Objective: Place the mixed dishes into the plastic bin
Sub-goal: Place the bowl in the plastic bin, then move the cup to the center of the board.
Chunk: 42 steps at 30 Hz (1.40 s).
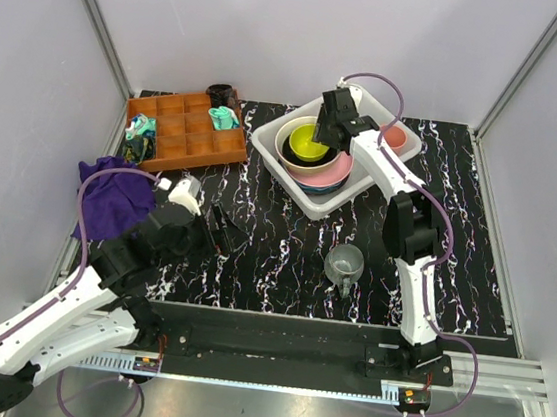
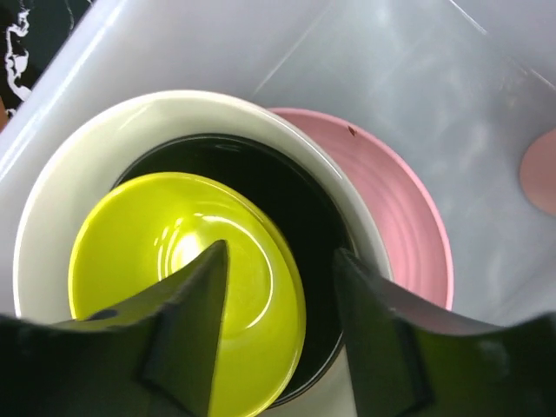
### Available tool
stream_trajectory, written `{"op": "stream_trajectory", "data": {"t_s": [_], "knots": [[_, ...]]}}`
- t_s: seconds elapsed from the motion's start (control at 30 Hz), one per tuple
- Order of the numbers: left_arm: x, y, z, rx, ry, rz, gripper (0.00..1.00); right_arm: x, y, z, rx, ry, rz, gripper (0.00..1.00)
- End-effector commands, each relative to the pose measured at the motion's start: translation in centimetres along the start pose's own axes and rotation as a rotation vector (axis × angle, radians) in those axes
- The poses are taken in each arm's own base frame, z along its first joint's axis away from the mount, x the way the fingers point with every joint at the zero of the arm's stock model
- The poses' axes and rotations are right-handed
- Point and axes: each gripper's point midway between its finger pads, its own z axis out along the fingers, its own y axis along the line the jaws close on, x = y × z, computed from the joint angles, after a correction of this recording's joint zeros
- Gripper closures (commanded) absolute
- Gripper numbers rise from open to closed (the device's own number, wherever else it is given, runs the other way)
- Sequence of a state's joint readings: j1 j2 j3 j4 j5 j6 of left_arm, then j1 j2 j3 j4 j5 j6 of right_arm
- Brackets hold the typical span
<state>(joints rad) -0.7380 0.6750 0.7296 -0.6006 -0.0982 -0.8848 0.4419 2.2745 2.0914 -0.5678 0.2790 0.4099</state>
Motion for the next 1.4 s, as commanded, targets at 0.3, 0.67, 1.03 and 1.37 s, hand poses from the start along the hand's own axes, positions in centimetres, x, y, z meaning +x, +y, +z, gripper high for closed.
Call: {"op": "stream_trajectory", "data": {"t_s": [0.3,0.67,1.03,1.37], "knots": [[-0.3,-0.1,1.9,-0.002,-0.020,0.009,0.01,-9.9,1.7,-10.8,-0.157,-0.226,0.051,0.25],[1.9,-2.3,7.9,0.037,0.063,0.064,0.01,-2.0,-5.7,-25.3,-0.201,-0.208,0.146,0.29],[3.3,-2.7,9.8,0.051,0.100,0.056,0.01,16.1,-12.9,-27.3,-0.088,0.149,0.229,0.34],[3.9,-2.3,9.6,0.046,0.109,0.047,0.01,21.0,-14.1,-27.2,-0.063,0.254,0.277,0.36]]}}
